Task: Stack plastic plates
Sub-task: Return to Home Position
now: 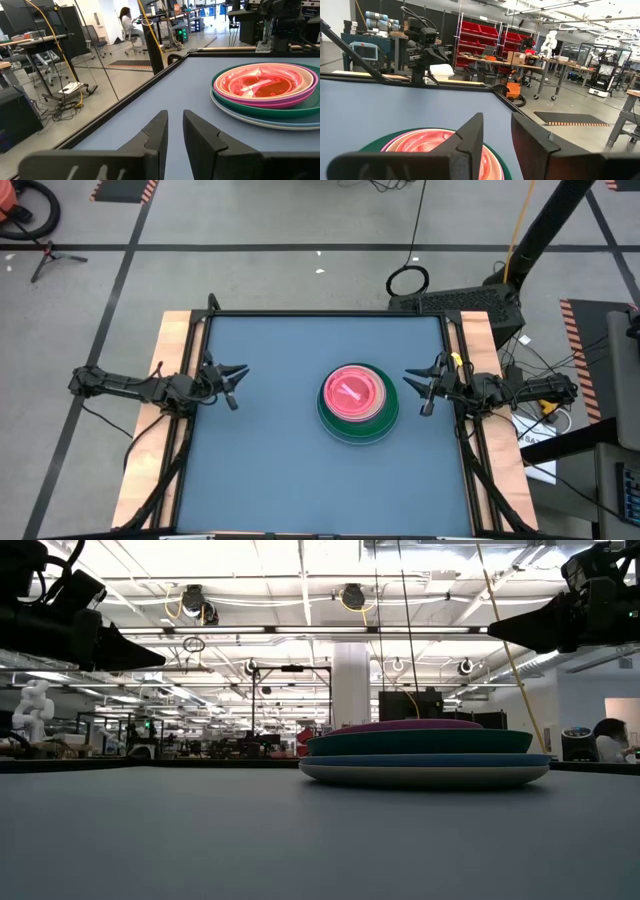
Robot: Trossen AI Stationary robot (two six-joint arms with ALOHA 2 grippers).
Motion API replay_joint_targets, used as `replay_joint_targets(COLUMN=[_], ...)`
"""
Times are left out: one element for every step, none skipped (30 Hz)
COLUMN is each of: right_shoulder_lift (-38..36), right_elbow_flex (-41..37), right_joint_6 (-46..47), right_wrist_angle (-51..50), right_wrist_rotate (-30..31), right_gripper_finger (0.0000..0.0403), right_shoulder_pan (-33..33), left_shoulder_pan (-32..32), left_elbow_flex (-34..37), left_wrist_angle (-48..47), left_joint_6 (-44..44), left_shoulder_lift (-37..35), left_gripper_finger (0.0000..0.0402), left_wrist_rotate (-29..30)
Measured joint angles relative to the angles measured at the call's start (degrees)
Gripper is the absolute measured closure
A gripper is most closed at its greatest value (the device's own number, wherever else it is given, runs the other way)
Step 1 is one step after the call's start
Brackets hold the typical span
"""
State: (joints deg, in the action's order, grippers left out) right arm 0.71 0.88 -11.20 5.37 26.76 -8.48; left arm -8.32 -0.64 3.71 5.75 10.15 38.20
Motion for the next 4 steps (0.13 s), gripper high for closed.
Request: replay_joint_targets(right_shoulder_lift=[0.0, 0.0, 0.0, 0.0], right_elbow_flex=[0.0, 0.0, 0.0, 0.0], right_joint_6=[0.0, 0.0, 0.0, 0.0], right_wrist_angle=[0.0, 0.0, 0.0, 0.0], right_wrist_rotate=[0.0, 0.0, 0.0, 0.0], right_gripper_finger=[0.031, 0.031, 0.031, 0.031], right_shoulder_pan=[0.0, 0.0, 0.0, 0.0], left_shoulder_pan=[0.0, 0.0, 0.0, 0.0], left_elbow_flex=[0.0, 0.0, 0.0, 0.0], left_wrist_angle=[0.0, 0.0, 0.0, 0.0], left_joint_6=[0.0, 0.0, 0.0, 0.0], left_shoulder_lift=[0.0, 0.0, 0.0, 0.0], left_gripper_finger=[0.0334, 0.0334, 0.0334, 0.0334], left_wrist_rotate=[0.0, 0.0, 0.0, 0.0])
